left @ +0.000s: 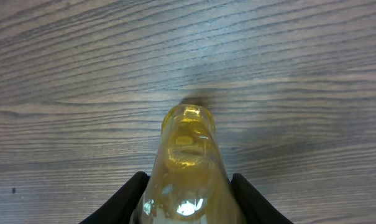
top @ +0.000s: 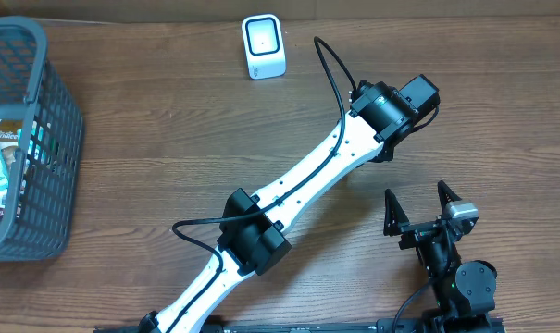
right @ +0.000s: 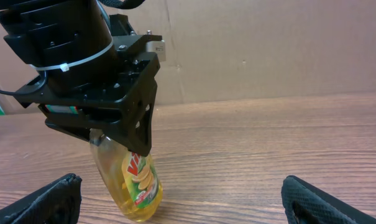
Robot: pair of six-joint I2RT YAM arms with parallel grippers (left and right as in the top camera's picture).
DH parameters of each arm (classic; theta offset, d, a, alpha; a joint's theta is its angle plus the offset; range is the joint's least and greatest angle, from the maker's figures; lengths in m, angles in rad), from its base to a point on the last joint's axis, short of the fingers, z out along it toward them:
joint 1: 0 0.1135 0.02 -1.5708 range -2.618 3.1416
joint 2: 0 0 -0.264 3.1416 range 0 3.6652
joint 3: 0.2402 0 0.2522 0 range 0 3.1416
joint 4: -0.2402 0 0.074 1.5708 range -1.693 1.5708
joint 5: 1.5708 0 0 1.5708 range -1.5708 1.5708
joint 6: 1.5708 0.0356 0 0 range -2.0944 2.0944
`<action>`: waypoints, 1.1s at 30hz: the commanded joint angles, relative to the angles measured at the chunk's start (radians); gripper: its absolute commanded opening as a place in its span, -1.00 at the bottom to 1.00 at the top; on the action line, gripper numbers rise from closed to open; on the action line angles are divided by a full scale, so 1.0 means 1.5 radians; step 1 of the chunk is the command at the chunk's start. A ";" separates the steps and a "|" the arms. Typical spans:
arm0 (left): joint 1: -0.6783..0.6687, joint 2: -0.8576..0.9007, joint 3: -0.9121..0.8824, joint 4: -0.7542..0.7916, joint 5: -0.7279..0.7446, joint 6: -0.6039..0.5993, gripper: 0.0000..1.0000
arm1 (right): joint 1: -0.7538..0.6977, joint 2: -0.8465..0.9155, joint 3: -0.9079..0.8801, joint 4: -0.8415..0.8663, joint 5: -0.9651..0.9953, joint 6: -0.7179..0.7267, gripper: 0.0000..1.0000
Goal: Scan the item barcode
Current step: 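Lower the bottle upright onto the table right of the scanner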
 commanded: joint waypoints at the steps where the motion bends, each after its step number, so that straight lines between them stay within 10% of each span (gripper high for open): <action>1: -0.002 0.007 -0.013 0.008 -0.021 -0.037 -0.92 | 0.001 -0.007 -0.007 0.002 -0.003 0.001 1.00; 22: 0.003 0.007 -0.136 0.113 0.044 0.058 -0.82 | 0.001 -0.007 -0.007 0.002 -0.003 0.001 1.00; 30: 0.007 0.007 -0.133 0.119 0.085 0.113 0.12 | 0.001 -0.007 -0.007 0.002 -0.003 0.001 1.00; 33: 0.012 0.006 -0.126 0.117 0.085 0.123 0.99 | 0.001 -0.007 -0.007 0.002 -0.003 0.001 1.00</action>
